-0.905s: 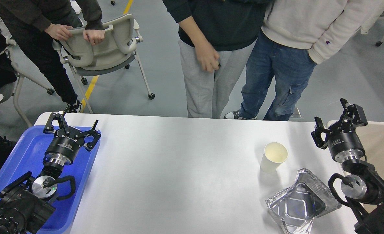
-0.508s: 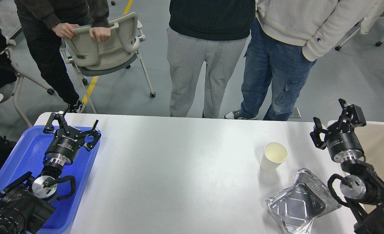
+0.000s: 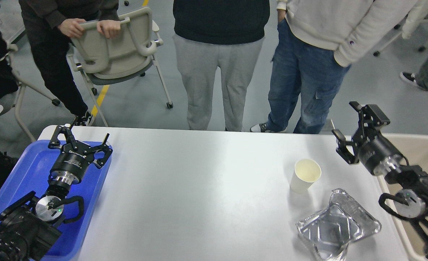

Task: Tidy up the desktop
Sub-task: 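Move the right gripper toward the white paper cup, then extend the open right gripper around the white paper cup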

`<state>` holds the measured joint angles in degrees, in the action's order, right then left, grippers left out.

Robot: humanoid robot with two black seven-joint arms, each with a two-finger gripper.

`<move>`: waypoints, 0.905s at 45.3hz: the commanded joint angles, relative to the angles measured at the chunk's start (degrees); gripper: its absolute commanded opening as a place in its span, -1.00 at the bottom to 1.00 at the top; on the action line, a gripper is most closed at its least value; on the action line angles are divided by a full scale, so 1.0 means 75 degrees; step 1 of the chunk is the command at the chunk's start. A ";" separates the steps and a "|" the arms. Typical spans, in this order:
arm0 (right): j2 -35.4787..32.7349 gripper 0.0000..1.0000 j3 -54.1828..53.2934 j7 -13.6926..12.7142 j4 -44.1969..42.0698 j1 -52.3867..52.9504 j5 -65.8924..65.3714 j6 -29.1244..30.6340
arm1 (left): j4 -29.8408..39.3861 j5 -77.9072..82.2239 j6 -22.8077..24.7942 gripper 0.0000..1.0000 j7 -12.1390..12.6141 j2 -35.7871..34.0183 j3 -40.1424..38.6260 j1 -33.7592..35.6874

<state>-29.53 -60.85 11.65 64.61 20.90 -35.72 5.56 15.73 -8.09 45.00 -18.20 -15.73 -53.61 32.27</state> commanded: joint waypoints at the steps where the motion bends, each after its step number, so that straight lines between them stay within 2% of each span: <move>1: -0.1534 1.00 0.1550 -0.0171 0.0913 0.0576 -0.2629 0.0137 | 0.0001 0.0000 0.0000 1.00 0.0001 0.0000 0.0000 -0.0002; 9: -0.1640 1.00 0.1960 -0.0182 0.0983 0.0916 -0.4587 0.0242 | 0.0001 0.0000 0.0000 1.00 0.0001 0.0000 0.0000 -0.0002; 14: -0.1734 1.00 0.3083 -0.0171 0.0995 0.1500 -0.5454 0.0395 | 0.0001 0.0000 0.0000 1.00 0.0001 0.0000 0.0000 -0.0002; 16: -0.1722 1.00 0.4090 -0.0194 0.0972 0.2063 -0.6145 0.0325 | 0.0001 0.0000 0.0000 1.00 0.0001 0.0000 0.0000 0.0009; 19: -0.1723 1.00 0.4818 -0.0252 0.0937 0.2532 -0.6639 0.0184 | 0.0001 0.0000 0.0000 1.00 0.0001 0.0000 0.0000 0.0009; 29: -0.1664 1.00 0.6108 -0.0264 -0.0035 0.3541 -0.6886 -0.0050 | 0.0001 0.0012 0.0000 1.00 0.0001 0.0000 0.0000 0.0009; 34: -0.1664 1.00 0.6694 -0.0264 -0.0200 0.3869 -0.7073 -0.0484 | 0.0001 0.0012 0.0000 1.00 0.0001 0.0000 0.0000 0.0009; 41: -0.1571 1.00 0.7468 -0.0264 -0.0551 0.4127 -0.7074 -0.0589 | 0.0001 0.0012 0.0000 1.00 0.0001 0.0000 0.0000 0.0009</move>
<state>-41.81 -15.09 9.73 64.64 46.92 -86.10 3.49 15.73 -8.05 45.00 -18.19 -15.73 -53.61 32.34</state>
